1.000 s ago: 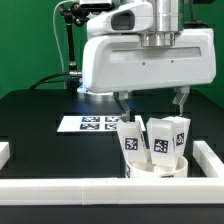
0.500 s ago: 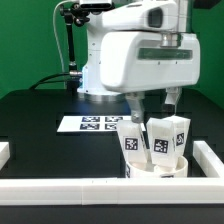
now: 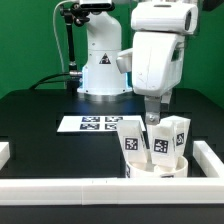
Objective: Assemble stool
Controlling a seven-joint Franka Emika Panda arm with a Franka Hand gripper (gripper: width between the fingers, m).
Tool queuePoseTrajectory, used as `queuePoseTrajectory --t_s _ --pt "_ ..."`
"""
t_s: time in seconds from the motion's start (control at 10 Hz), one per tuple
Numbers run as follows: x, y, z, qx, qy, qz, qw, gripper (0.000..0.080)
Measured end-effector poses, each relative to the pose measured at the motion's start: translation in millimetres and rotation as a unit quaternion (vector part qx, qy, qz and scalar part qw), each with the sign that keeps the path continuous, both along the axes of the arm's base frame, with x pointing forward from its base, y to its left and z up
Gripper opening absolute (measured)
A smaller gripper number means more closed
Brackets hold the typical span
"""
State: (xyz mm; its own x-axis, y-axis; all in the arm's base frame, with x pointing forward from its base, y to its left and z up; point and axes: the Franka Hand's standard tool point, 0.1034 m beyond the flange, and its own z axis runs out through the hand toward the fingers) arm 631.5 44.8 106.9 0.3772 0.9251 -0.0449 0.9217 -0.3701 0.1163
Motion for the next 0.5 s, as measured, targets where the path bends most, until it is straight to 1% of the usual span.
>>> queuePoseTrajectory --t_s 0.1,0.3,0.5 --pt "-1.8 5.5 -3.8 -0.001 0.004 0.004 1.0 0.0649" --pt "-2.9 19.1 -6.4 0.004 0.006 0.005 1.0 0.0649" --pt "-3.4 25.2 -7.4 0.006 0.006 0.005 1.0 0.0649"
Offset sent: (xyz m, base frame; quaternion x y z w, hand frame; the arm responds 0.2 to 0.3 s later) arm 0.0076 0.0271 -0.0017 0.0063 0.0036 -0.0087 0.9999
